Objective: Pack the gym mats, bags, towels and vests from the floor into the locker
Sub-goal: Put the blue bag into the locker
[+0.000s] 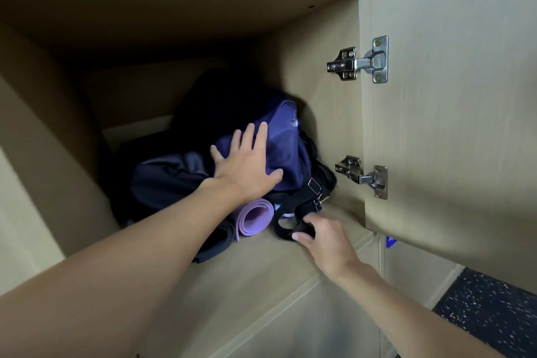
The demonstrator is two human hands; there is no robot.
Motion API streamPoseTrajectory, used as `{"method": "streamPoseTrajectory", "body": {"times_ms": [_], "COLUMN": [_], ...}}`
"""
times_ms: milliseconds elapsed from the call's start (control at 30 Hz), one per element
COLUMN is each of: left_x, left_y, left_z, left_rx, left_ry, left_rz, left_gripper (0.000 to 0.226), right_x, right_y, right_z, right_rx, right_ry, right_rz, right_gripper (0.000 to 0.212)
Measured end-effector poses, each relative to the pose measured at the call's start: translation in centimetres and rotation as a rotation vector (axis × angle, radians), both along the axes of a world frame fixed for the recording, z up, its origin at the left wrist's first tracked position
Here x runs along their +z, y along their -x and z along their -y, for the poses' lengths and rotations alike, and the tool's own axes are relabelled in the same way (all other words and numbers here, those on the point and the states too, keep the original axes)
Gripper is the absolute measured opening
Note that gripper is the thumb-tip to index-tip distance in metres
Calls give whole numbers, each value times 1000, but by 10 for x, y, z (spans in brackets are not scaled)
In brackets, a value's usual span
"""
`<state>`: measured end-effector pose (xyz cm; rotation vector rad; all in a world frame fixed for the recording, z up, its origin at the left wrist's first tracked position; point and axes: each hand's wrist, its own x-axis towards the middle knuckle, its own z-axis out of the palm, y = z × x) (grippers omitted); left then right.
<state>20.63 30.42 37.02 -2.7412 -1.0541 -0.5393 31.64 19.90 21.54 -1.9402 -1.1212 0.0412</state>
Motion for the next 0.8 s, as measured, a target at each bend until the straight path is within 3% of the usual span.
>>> {"method": "streamPoseTrajectory", "body": {"times_ms": [133,400,600,800], "left_x": [-3,-10,-33,-67], "left_y": [11,35,56,69], "left_z": [0,18,52,100], "left_rx": [-24,-99,-177,-276], "left_ry": [-8,13,-18,115], "left_rz": [-23,-8,19,-90], "left_gripper": [93,87,66,58], "right_x": [1,-1,-10,-13], "right_y": [-8,7,32,64], "right_z": [-8,16,59,124], "right_rx": [-124,-144,-120,-149], "right_ry": [17,106,110,167], "right_rz": [43,48,64,22], "right_gripper": [34,51,64,55]}}
